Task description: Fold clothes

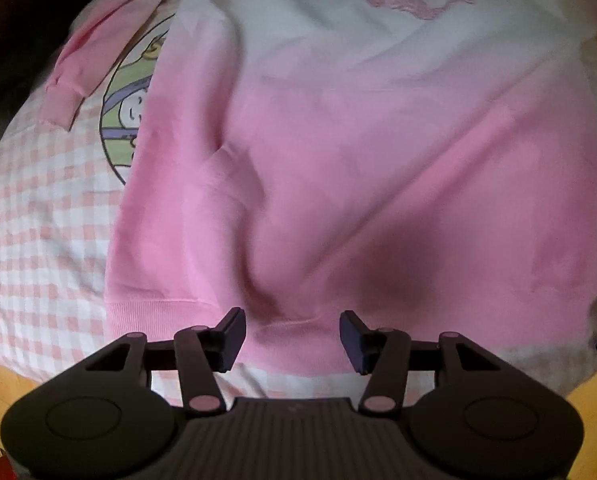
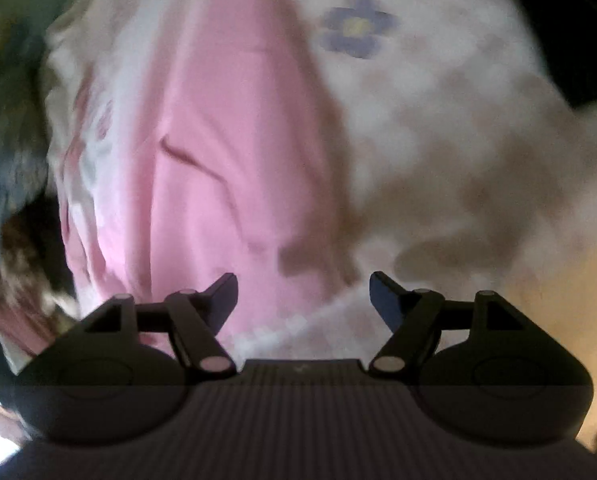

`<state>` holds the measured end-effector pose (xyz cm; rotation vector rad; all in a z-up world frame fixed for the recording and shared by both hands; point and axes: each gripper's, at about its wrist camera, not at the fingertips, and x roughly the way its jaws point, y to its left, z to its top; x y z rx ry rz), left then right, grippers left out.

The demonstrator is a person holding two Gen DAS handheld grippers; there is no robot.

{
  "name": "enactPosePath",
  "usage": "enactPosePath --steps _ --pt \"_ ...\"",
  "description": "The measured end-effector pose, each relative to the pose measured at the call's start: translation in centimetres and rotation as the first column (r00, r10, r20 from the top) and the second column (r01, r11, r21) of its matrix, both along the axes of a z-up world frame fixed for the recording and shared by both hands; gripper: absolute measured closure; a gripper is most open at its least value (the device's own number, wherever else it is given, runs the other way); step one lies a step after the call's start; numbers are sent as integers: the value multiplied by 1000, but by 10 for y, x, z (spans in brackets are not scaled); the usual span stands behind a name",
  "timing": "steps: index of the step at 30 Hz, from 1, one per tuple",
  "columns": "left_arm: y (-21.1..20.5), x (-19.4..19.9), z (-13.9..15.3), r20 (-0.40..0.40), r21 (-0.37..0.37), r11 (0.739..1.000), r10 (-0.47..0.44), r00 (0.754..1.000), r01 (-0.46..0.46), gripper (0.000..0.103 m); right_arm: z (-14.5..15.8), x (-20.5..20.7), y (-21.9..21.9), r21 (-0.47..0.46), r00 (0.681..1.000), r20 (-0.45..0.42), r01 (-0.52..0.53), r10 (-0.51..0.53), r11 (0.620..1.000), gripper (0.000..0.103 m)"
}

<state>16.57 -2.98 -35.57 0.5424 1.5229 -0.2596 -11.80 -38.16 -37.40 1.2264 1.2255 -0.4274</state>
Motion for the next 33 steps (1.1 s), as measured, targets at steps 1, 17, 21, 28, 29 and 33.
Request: enactPosePath --steps 1,17,21,28,29,33 --pt "-1 -3 3 2 1 1000 -11 1000 11 48 0 0 0 -10 1000 -9 -7 6 1000 29" --pt "3 -38 -3 -21 44 998 -35 999 36 47 -29 46 40 -215 974 -167 -188 153 958 26" --pt "7 -44 -6 -12 66 996 -65 998 66 46 -20 62 55 -267 968 -128 -243 216 932 86" --pt "20 -34 -16 -17 96 995 -27 999 28 46 44 22 43 -384 960 -203 -259 193 886 91" --pt "21 -33 -21 -23 104 994 -28 999 30 45 40 15 39 -389 951 -236 -282 201 877 91" --pt "23 -32 -39 -42 148 988 -41 998 47 45 10 5 25 -288 916 -300 -352 265 890 87"
